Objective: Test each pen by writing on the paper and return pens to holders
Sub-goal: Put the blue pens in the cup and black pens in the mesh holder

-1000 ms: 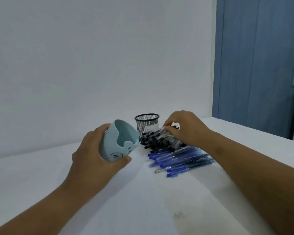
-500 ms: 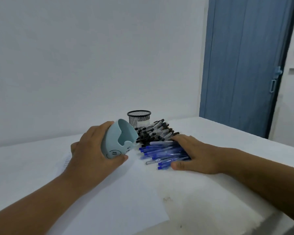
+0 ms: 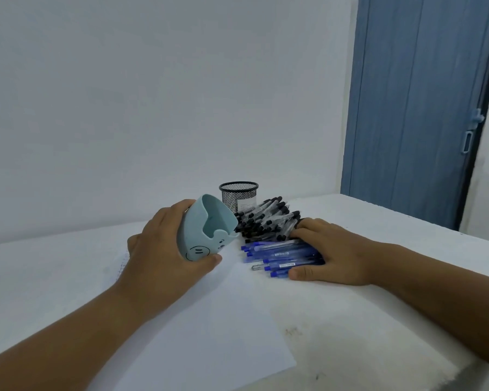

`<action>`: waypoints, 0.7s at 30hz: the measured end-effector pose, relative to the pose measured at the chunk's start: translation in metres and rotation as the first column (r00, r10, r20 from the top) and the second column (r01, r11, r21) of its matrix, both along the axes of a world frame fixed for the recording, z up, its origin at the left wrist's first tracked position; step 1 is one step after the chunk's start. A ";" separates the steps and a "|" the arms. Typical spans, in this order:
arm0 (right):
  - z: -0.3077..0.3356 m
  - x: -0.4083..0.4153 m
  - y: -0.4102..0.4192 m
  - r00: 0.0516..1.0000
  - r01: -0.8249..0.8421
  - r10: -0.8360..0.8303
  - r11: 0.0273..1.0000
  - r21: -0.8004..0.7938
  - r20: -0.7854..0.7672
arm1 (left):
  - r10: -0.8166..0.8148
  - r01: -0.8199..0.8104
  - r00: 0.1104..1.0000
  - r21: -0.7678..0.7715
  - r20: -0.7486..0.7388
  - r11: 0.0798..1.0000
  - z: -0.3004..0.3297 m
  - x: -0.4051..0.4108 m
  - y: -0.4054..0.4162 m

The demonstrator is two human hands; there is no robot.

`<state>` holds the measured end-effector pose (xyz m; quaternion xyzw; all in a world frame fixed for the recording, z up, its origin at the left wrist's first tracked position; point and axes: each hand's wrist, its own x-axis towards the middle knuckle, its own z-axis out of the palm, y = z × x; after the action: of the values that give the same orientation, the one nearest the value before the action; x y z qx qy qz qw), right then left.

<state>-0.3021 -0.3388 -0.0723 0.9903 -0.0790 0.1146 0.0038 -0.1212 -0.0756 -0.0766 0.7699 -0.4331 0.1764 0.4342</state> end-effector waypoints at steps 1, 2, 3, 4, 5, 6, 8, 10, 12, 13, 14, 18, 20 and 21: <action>-0.001 -0.001 0.000 1.000 -0.010 0.010 1.000 -0.011 0.021 | 0.002 -0.002 1.000 0.003 0.004 1.000 0.000 0.000 0.000; -0.001 -0.002 0.000 0.999 -0.018 0.019 0.999 -0.028 0.037 | 0.004 -0.004 1.000 0.005 0.006 1.000 0.000 0.000 0.000; -0.002 -0.002 0.000 0.998 -0.028 0.030 0.998 -0.048 0.051 | 0.006 -0.006 1.000 0.006 0.009 1.000 0.000 0.000 0.000; -0.003 -0.003 0.000 0.997 -0.038 0.042 0.997 -0.063 0.064 | 0.007 -0.007 1.000 0.006 0.013 1.000 -0.001 0.000 0.000; -0.003 -0.004 0.000 0.996 -0.049 0.054 0.996 -0.068 0.075 | 0.006 -0.006 1.000 0.004 0.016 1.000 -0.001 0.000 0.000; -0.003 -0.004 0.001 0.994 -0.059 0.065 0.996 -0.069 0.083 | 0.005 -0.005 1.000 0.005 0.014 1.000 -0.001 0.000 0.000; -0.003 -0.005 0.002 0.994 -0.070 0.076 0.995 -0.072 0.080 | 0.004 -0.004 1.000 0.004 0.009 1.000 -0.001 0.000 0.001; -0.002 -0.006 0.003 0.996 -0.066 0.070 0.995 -0.073 0.054 | -0.001 0.000 1.000 0.009 0.010 1.000 -0.001 0.000 0.000; 0.000 -0.007 0.004 0.997 -0.070 0.072 0.996 -0.057 0.037 | -0.002 0.002 1.000 0.011 0.014 1.000 -0.001 0.001 0.001; 0.000 -0.007 0.004 0.995 -0.084 0.086 0.996 -0.037 0.041 | -0.001 0.001 1.000 0.010 0.012 1.000 -0.001 0.001 0.001; 0.001 -0.007 0.005 0.993 -0.107 0.107 0.994 -0.013 0.054 | 0.000 0.000 1.000 0.009 0.009 1.000 -0.001 0.001 0.000; -0.001 -0.008 0.006 0.985 -0.153 0.148 0.987 0.056 0.091 | -0.009 0.009 1.000 0.007 0.010 1.000 -0.001 0.002 0.000; -0.002 -0.008 0.007 0.987 -0.144 0.141 0.989 0.026 0.077 | -0.002 0.002 1.000 0.005 0.002 1.000 -0.001 0.002 0.001; -0.002 -0.007 0.007 0.989 -0.133 0.133 0.991 0.005 0.063 | 0.004 -0.004 1.000 0.006 0.000 1.000 -0.001 0.002 0.001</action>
<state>-0.3093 -0.3314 -0.0747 0.9893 -0.0134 0.1451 -0.0108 -0.1189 -0.0751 -0.0775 0.7721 -0.4320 0.1759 0.4317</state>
